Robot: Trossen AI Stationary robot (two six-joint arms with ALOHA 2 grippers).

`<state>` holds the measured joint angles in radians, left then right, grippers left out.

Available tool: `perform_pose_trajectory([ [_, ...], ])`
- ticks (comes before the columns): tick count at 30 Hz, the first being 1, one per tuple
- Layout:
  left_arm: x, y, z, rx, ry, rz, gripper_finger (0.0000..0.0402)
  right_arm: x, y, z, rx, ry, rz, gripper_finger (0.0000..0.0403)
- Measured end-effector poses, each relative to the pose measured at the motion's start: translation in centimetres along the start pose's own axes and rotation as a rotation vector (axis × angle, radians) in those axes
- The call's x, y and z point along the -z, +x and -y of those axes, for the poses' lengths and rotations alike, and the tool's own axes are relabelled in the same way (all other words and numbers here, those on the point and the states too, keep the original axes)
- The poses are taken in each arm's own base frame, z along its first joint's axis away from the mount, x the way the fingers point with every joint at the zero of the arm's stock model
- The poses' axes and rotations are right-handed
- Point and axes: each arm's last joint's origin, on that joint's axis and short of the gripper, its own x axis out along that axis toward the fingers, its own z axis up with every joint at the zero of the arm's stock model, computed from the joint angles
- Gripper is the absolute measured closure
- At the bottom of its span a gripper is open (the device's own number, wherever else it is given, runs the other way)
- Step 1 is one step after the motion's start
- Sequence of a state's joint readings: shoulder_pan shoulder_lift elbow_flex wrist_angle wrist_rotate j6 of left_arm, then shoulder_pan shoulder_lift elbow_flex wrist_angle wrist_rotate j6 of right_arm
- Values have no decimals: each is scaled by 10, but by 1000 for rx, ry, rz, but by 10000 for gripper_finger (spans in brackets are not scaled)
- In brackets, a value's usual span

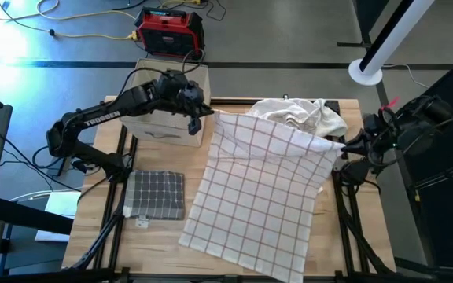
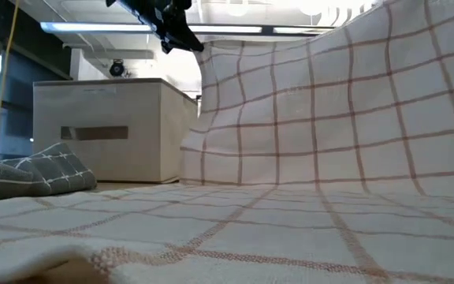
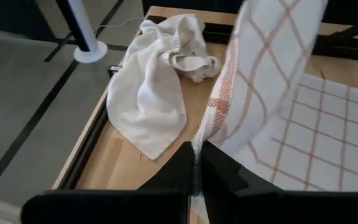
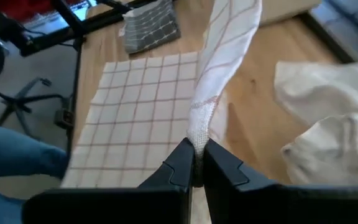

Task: Fold towel
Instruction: Fold the bottom white towel

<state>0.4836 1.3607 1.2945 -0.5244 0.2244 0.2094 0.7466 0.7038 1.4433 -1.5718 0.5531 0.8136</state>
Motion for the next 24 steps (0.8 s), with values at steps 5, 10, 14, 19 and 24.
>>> perform_pose_trajectory([
  [5,2,-3,-10,55,65,26,392,-2,0,2,75,-74,44,394],
  [10,5,-5,-15,103,14,18,392,0,0,2,22,12,-8,394],
  [14,11,-5,-1,205,-1,-47,392,5,11,-9,-31,59,-141,394],
  [19,23,0,37,336,47,-224,392,20,44,-29,-89,93,-394,394],
  [24,23,1,78,402,70,-303,392,32,82,-54,-242,121,-474,394],
])
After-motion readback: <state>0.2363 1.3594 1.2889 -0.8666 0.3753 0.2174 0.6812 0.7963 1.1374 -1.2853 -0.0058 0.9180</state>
